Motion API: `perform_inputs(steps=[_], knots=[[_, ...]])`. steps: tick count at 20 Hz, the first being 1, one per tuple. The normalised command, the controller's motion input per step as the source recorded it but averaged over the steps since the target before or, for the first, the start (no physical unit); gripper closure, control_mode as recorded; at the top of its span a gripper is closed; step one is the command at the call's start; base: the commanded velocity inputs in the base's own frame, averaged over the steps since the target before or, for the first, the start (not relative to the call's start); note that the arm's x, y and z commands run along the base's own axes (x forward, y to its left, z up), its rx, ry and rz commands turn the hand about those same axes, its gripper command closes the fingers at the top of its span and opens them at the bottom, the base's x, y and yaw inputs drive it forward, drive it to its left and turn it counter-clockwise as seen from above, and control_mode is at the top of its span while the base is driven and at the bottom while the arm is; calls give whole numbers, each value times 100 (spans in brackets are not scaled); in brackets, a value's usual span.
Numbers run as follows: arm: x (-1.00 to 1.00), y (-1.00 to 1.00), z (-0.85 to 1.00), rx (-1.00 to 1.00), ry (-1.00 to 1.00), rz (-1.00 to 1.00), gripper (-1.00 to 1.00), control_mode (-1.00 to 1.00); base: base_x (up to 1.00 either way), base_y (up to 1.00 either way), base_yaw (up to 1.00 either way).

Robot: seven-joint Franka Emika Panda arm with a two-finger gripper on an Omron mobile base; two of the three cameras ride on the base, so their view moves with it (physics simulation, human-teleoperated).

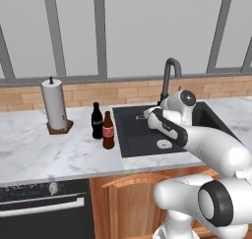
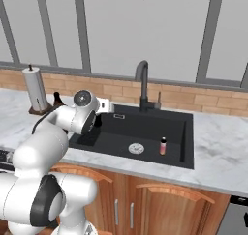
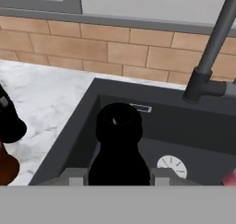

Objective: Place the large bottle from the dining counter next to the other large bottle outside the sink, and place the small bottle from the dining counter next to the other small bottle inside the sink.

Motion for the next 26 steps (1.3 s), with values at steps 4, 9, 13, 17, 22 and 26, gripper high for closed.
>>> perform_inputs(steps=[4,9,13,17,22,26], knots=[[0,0,0,0,0,0,100,100,15,0,4],[0,0,0,0,0,0,100,100,23,0,3],[12,-3,-9,0,0,2,100,-100,0,0,0],[4,-23,-9,0,0,1,100,-100,0,0,0],[10,-23,-18,0,0,1,100,-100,0,0,0],[18,0,-19,-2,0,0,100,-100,0,0,0]])
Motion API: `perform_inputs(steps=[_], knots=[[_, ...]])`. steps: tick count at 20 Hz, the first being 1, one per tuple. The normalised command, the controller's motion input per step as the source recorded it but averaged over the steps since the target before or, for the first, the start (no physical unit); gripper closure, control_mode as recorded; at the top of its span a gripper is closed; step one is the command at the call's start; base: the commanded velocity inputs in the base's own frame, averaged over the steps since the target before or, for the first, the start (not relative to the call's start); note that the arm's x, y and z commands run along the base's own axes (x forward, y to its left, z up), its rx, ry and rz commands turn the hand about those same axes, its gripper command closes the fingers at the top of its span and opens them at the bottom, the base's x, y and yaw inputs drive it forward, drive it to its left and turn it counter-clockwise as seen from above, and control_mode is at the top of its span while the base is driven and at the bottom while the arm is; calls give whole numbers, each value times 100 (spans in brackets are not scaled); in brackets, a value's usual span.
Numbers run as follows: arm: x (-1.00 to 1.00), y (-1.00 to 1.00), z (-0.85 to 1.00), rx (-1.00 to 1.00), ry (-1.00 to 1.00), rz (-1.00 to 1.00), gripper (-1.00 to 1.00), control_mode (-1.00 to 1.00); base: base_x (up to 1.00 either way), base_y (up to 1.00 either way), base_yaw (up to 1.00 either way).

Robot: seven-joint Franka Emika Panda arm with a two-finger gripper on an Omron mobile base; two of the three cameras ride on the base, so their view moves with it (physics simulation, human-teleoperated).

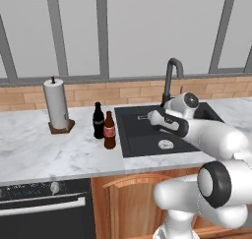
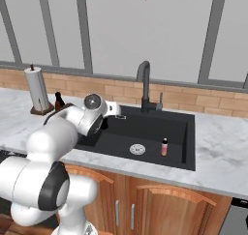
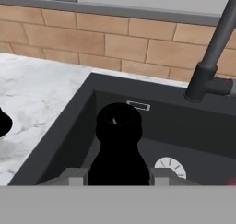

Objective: Place the large bottle from the dining counter next to the other large bottle outside the sink, and place the small bottle from the dining counter next to the other small bottle inside the sink.

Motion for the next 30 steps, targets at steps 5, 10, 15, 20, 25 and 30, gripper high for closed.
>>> perform_inputs(steps=[5,10,15,20,25,30], knots=[[15,0,-19,-4,0,0,100,-100,0,0,0],[0,-1,-17,-2,0,3,100,-100,0,0,0],[0,-7,-22,0,0,6,100,-100,0,0,0],[0,-8,-31,0,0,6,100,-100,0,0,0],[0,-2,-32,0,0,5,100,-100,0,0,0],[1,-1,-27,0,0,5,100,-100,0,0,0]])
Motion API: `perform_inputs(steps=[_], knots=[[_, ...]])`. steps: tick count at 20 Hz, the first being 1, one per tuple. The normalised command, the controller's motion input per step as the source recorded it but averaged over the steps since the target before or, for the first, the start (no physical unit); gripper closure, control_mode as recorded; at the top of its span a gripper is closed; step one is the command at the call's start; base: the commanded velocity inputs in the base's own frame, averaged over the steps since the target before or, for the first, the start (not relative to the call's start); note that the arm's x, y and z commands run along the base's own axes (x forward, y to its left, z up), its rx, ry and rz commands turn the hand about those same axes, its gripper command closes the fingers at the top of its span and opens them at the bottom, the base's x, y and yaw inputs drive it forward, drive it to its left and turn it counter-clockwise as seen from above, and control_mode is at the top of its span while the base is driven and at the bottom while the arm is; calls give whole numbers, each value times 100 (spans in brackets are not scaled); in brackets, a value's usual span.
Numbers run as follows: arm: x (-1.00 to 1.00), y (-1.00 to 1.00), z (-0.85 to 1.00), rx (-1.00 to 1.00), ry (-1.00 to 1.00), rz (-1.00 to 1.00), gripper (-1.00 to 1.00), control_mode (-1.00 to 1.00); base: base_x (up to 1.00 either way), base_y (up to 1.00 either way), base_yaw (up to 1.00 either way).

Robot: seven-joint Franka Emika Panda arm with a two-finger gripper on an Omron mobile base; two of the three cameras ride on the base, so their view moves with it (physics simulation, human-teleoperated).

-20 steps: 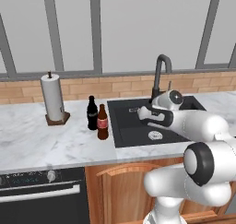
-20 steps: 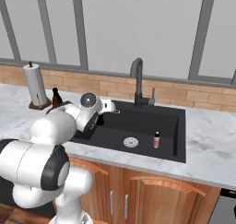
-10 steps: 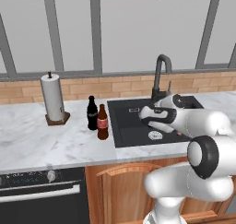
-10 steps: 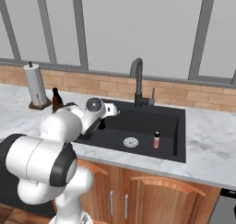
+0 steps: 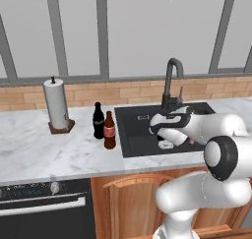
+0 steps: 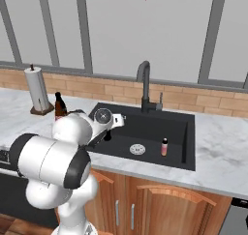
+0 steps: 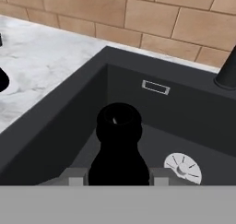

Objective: Place the large bottle from the dining counter next to the other large bottle outside the sink, and place the small bottle from the dining counter next to the other small bottle inside the sink.

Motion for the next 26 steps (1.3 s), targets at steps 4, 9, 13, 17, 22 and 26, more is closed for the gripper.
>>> perform_inputs(steps=[4,9,13,17,22,26], knots=[[12,0,-24,-1,0,3,100,-100,0,0,0],[11,0,-20,-3,0,3,100,-100,0,0,0],[14,-1,-23,-3,0,3,100,-100,0,0,0],[13,-2,-23,-2,0,4,100,-100,0,0,0],[9,-6,-24,-1,0,4,100,-100,0,0,0],[2,-8,-27,-3,0,4,100,-100,0,0,0]])
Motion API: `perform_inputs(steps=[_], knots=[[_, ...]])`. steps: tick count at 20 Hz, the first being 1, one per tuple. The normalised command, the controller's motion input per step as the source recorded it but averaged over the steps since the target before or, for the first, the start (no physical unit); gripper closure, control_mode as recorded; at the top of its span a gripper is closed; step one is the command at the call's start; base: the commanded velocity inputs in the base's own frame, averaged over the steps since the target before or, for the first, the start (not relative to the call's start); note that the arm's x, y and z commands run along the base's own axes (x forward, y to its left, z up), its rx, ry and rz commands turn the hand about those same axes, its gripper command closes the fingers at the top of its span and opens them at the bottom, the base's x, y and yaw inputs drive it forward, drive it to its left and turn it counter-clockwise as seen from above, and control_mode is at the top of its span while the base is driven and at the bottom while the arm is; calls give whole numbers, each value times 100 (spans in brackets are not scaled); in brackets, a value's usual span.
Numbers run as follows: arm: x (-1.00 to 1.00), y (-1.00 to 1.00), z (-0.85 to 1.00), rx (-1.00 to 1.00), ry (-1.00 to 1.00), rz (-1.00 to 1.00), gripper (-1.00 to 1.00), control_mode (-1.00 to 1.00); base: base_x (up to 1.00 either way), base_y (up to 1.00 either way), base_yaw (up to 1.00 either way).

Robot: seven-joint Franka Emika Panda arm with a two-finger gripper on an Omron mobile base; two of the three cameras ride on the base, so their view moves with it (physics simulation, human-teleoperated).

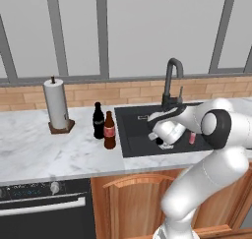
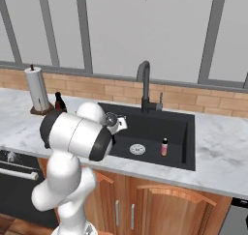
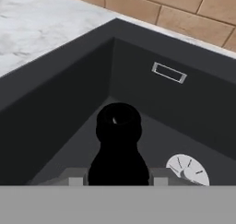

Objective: Place the large bottle from the dining counter next to the other large bottle outside the sink, and place the small bottle from the dining counter next to the other small bottle inside the sink.

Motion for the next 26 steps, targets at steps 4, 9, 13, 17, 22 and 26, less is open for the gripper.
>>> perform_inputs(steps=[4,9,13,17,22,26], knots=[[4,-8,-26,-3,0,3,100,-100,0,0,0],[12,-5,-24,-3,0,3,100,-100,0,0,0],[24,0,-26,-3,0,3,-100,-100,0,0,0],[9,-4,-22,-4,0,4,-100,-100,0,0,0],[0,-24,-15,-4,-1,6,-100,-100,0,0,0],[0,-33,-11,-3,-2,7,-100,-100,0,0,0]])
